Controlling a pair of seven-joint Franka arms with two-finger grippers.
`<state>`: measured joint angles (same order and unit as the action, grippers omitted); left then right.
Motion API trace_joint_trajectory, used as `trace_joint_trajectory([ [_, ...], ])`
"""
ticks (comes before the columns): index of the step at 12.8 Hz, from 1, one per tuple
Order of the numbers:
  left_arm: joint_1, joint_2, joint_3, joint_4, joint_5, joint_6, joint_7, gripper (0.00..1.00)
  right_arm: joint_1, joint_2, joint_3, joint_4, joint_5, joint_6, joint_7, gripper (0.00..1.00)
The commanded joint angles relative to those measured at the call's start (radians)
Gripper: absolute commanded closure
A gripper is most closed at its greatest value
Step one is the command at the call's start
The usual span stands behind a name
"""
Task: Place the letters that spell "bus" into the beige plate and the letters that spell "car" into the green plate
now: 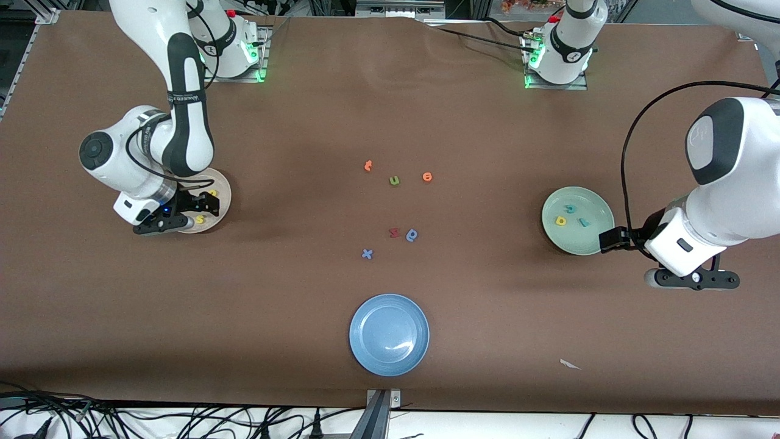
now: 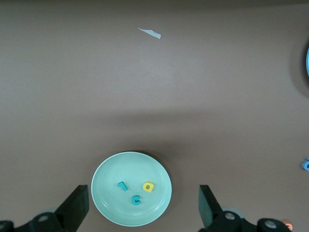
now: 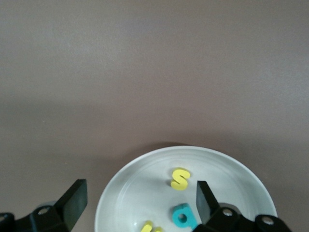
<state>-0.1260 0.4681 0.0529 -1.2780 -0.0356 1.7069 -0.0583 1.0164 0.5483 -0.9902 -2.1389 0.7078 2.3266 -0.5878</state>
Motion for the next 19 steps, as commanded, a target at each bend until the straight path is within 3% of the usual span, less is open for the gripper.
trace_joint_trajectory([
  [1, -0.007, -0.009, 0.007, 0.006, -0.023, -0.015, -0.002, 0.00, -0.001, 0.035, -0.053, 0.167, -0.108, -0.207, 0.124, 0.00],
  [5, -0.007, -0.009, 0.008, 0.006, -0.023, -0.015, 0.000, 0.00, -0.018, 0.036, -0.109, 0.353, -0.205, -0.422, 0.177, 0.00],
  [8, -0.007, -0.009, 0.008, 0.006, -0.023, -0.015, 0.000, 0.00, -0.048, 0.041, -0.105, 0.479, -0.237, -0.535, 0.225, 0.00],
  [9, -0.007, -0.009, 0.008, 0.006, -0.023, -0.015, 0.000, 0.00, -0.076, 0.029, -0.070, 0.499, -0.257, -0.541, 0.268, 0.00],
  [10, -0.007, -0.009, 0.008, 0.006, -0.023, -0.015, 0.000, 0.00, -0.150, -0.016, 0.032, 0.520, -0.298, -0.552, 0.311, 0.00],
  [13, -0.007, -0.009, 0.008, 0.006, -0.023, -0.015, 0.000, 0.00, -0.497, -0.181, 0.481, 0.576, -0.590, -0.585, 0.491, 0.00],
  [17, -0.007, -0.009, 0.008, 0.006, -0.024, -0.015, 0.000, 0.00, -0.809, -0.269, 0.818, 0.635, -0.681, -0.699, 0.505, 0.00],
  [19, -0.007, -0.009, 0.008, 0.006, -0.023, -0.015, 0.000, 0.00, -0.872, -0.312, 0.880, 0.646, -0.691, -0.742, 0.506, 0.00],
])
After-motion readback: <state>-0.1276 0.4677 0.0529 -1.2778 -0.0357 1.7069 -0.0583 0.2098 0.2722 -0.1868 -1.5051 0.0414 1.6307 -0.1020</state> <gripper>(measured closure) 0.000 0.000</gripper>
